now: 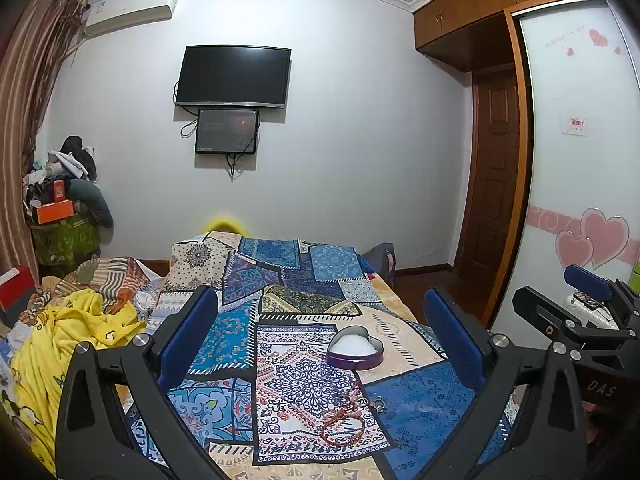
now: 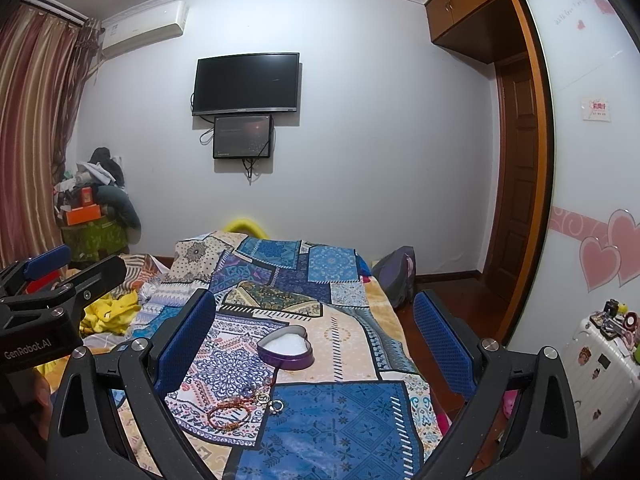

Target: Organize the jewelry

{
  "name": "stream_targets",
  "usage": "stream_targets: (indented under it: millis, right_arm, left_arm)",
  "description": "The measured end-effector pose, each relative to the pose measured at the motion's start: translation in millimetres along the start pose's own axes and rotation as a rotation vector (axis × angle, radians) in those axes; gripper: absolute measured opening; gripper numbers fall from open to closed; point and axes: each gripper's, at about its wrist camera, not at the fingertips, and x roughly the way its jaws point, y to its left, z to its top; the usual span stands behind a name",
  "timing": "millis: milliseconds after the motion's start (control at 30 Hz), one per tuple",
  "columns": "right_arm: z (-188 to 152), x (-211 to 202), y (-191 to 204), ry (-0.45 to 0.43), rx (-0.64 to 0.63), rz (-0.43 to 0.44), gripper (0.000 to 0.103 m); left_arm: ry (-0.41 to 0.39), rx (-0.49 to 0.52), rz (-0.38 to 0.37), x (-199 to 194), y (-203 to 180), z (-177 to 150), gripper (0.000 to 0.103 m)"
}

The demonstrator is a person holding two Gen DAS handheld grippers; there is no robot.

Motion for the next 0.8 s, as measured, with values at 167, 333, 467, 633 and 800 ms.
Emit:
stream_targets:
  millis: [167, 333, 467, 633, 800]
  right_arm:
    - [1.1, -1.7, 3.1, -0.002, 0.001, 0.0, 0.099]
    - [1.6, -2.4, 3.6, -0.001, 0.002, 0.0, 0.099]
    - [2.3, -1.9, 3.2, -0.001, 0.001, 0.001, 0.099]
    - [2.4, -1.4, 2.7, 0.001, 0.002, 0.0, 0.099]
    - [4.2, -2.7, 1.5, 0.0, 0.003, 0.001, 0.099]
  left_arm:
    - [0.0, 0.0, -0.001, 0.0, 0.3, 0.4, 0.103]
    - [0.001, 0.0, 0.0, 0.0, 0.4, 0.5, 0.103]
    - [-0.002, 0.0, 0.006, 0.0, 0.3, -0.6, 0.103]
    - [0.002, -0.002, 0.003, 1.5, 0.0, -0.8, 0.103]
    - [0.006, -0.003, 0.003, 2.5, -0.6, -0.3, 0.103]
